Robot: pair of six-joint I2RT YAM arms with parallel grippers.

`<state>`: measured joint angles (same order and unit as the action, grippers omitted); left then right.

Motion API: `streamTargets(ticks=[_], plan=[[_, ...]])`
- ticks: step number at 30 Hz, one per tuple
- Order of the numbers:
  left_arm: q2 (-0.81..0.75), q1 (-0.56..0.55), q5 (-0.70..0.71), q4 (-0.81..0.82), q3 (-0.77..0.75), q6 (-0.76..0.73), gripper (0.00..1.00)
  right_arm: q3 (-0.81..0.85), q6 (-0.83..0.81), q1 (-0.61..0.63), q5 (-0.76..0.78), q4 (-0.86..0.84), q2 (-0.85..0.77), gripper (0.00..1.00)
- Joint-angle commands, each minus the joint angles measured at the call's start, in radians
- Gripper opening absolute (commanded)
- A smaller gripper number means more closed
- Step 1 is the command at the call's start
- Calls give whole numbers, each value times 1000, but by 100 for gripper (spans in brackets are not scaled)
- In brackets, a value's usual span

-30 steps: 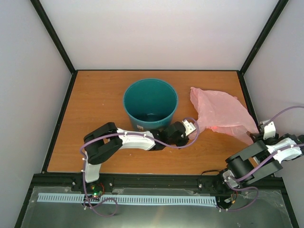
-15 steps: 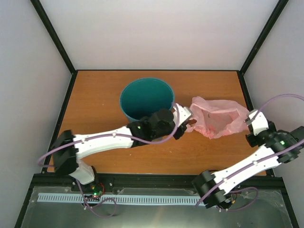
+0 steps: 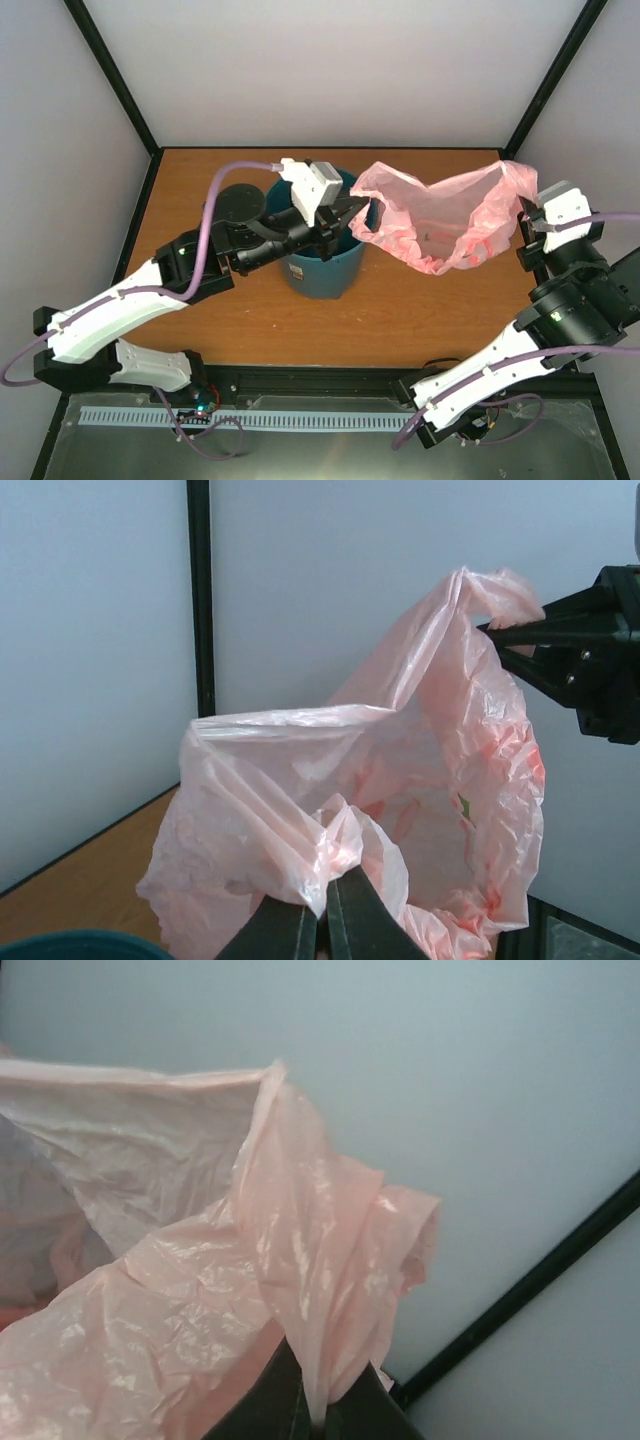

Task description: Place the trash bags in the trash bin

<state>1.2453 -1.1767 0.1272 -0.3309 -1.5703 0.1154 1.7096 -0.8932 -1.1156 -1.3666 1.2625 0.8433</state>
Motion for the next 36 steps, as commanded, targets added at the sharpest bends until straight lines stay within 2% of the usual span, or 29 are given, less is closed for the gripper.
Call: streamTargets(ticks=[1,3,4,7,11,14,17,20,23,26,27,28,30,31,36], plan=[[4,-6,-20,-140,-121,73,1,6,592,2,-169,-491,-62,3],[15,-7,-38,-191,-196,104,1,-25,840,-22,-251,-723,-95,3],[12,-7,-41,-209,-219,114,1,-8,880,-40,-287,-743,-97,3],[-1,-6,4,-242,-263,120,1,153,706,-106,-325,-475,-75,3],[19,-6,69,-318,-347,112,1,168,862,-175,-327,-533,-18,3],[39,-6,105,-357,-405,103,1,229,833,-176,-326,-437,92,3],[71,-5,169,-395,-471,89,1,227,823,-176,-319,-414,171,3],[95,-5,219,-418,-521,77,1,184,819,-174,-295,-428,206,3],[114,-3,223,-415,-547,70,1,107,869,-146,-232,-510,205,3],[141,-3,171,-405,-564,67,1,-30,1039,-60,-105,-759,196,3],[153,-3,141,-403,-569,67,1,-48,1034,-31,-70,-757,208,3],[172,-3,117,-410,-579,68,1,-27,977,13,-32,-678,231,3],[213,-3,91,-435,-616,72,1,67,762,178,104,-434,288,3],[232,-3,88,-446,-635,72,1,89,695,271,170,-367,308,3],[292,-2,134,-457,-688,56,1,32,650,682,447,-344,319,3]])
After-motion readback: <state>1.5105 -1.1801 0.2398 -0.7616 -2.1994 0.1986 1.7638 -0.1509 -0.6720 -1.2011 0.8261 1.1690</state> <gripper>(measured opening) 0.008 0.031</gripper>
